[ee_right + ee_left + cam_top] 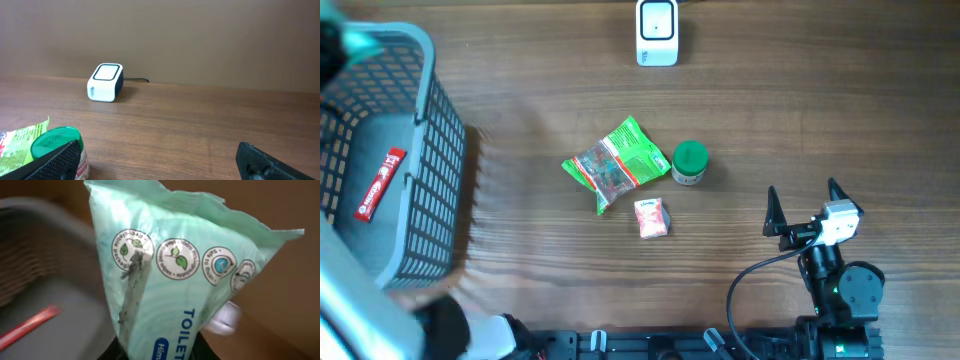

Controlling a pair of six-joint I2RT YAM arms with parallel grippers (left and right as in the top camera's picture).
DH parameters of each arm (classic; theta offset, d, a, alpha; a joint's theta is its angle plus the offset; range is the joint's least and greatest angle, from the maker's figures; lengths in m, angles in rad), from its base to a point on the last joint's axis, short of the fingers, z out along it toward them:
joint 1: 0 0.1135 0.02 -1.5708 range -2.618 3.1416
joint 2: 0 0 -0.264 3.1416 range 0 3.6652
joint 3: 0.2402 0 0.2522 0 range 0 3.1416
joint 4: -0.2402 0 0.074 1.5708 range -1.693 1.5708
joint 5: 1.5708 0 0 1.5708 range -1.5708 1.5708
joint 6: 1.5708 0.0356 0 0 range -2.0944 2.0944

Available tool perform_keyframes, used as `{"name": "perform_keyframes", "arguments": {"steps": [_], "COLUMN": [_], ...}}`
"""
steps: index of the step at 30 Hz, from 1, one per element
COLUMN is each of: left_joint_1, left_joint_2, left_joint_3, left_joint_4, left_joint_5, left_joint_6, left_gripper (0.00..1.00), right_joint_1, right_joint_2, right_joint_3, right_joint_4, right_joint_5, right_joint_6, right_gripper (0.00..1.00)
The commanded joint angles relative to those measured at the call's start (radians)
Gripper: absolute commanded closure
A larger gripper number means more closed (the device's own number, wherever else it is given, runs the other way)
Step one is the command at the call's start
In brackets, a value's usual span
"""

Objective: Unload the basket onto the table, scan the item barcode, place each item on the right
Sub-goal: 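Grasp the teal toilet wipes pack and place it right of the jar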

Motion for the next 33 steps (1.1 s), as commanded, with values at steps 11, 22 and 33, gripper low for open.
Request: {"name": "perform_keyframes", "arguments": {"steps": [11, 22, 33], "left_joint_1": [-1.112, -1.244, -1.246], "left_joint_2": [0.540, 0.827, 0.798], "left_joint_3": [-0.066, -0.080, -0.221], "left_joint_4": [0.300, 0.297, 0.411], "left_joint_5": [0.087, -0.155, -0.224], "left_joint_6": [-0.041, -0.253, -0.304], "left_gripper": [0.83, 0.82, 0.44], "right_joint_1": [0.000, 0.000, 0.000], "right_joint_2": [-0.006, -0.006, -0.006], "right_joint_3": [-0.001, -0.001, -0.001], "right_joint_4": [0.004, 0.004, 0.004], "right_joint_5": [0.006, 0.006, 0.006], "right_joint_6": [-0.002, -0.002, -0.002], "right_gripper": [0.00, 0.00, 0.00]}}
